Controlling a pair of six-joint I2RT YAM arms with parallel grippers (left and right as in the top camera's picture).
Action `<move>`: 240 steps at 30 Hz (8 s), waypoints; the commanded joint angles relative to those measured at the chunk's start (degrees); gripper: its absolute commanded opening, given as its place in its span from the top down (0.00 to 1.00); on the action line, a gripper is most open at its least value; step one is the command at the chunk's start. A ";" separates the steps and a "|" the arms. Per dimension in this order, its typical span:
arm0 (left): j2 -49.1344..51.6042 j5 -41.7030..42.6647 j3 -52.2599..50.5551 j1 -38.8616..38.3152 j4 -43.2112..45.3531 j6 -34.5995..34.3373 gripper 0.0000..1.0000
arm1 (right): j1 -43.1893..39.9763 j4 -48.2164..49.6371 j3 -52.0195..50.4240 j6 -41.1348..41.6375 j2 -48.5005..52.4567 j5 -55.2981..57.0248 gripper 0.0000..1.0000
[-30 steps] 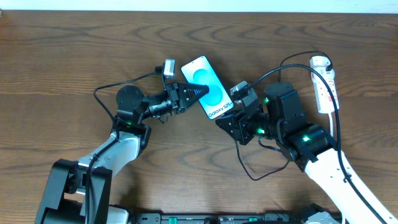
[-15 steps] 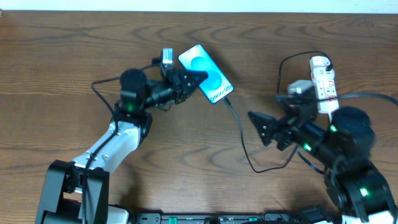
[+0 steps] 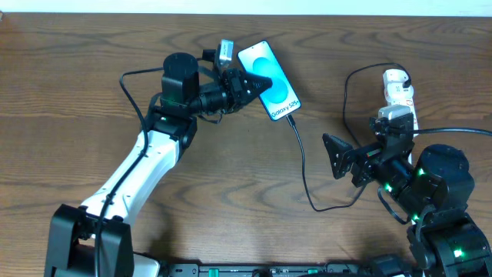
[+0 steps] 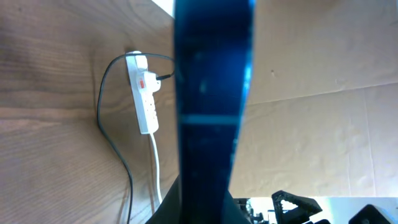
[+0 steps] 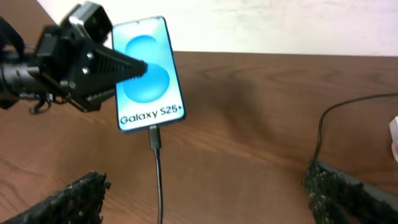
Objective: Plug charger to phone and switch on socket
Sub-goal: 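Lower the plugged-in phone with the left gripper toward the table, then lay the phone flat on the table and open the left gripper, then lift the left gripper up and away from the phone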
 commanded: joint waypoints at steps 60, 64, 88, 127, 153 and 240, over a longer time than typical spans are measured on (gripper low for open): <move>18.34 -4.00 21.27 -0.13 -44.24 37.16 0.93 | -0.44 -5.18 0.74 6.25 19.56 -2.97 0.01; 19.58 -3.98 21.27 -0.24 -44.15 39.54 0.93 | -0.44 -4.15 0.72 6.51 19.56 -2.95 0.01; 31.95 2.54 21.27 -1.51 -42.64 50.86 0.93 | -0.44 -4.31 0.72 6.71 19.58 -2.99 0.01; 35.74 -6.99 21.05 -1.51 -41.16 50.84 0.73 | -0.44 5.81 0.72 14.60 19.63 -5.95 0.01; 35.74 -11.74 21.05 -1.51 -43.50 50.84 0.54 | -0.44 0.94 0.72 14.58 19.63 -5.95 0.01; -42.12 -46.84 15.04 13.03 -78.95 56.85 0.05 | -0.44 -3.32 0.72 14.58 19.69 5.40 0.01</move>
